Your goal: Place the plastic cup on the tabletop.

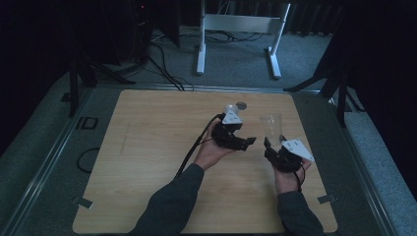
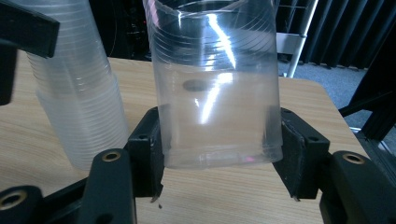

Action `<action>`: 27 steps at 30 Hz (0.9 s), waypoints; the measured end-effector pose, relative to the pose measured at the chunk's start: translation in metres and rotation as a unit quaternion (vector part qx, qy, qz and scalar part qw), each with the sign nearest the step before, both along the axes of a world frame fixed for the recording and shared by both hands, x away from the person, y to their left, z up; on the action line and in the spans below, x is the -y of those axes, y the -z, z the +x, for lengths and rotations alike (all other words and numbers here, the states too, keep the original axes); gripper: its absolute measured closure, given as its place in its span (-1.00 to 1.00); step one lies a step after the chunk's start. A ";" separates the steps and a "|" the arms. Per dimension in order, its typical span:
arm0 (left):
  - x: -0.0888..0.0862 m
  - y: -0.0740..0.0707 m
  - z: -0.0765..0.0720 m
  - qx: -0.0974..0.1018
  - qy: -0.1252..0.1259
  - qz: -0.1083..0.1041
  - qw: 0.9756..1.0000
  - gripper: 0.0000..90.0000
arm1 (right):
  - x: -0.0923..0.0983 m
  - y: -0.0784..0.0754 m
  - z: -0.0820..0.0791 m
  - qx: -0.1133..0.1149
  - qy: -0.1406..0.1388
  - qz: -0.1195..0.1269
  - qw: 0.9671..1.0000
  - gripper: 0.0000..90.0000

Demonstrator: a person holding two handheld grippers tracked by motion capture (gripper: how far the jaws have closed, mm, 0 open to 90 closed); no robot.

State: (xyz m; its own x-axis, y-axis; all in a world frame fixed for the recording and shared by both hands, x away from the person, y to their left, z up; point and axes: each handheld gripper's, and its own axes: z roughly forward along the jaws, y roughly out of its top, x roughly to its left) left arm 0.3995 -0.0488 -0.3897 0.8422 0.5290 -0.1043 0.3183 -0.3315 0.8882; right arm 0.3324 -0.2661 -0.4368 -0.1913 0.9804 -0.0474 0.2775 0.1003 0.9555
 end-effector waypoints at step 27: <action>0.020 0.004 0.012 -0.055 -0.007 -0.089 0.994 -0.53 | -0.004 0.002 -0.003 0.010 -0.002 0.005 1.000 -0.07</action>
State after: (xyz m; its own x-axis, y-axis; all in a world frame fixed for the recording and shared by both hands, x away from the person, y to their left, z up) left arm 0.4116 -0.0692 -0.3940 0.8131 0.5053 -0.2888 0.4206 -0.1670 0.8918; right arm 0.3292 -0.2618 -0.4385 -0.1949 0.9800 -0.0411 0.2580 0.0917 0.9618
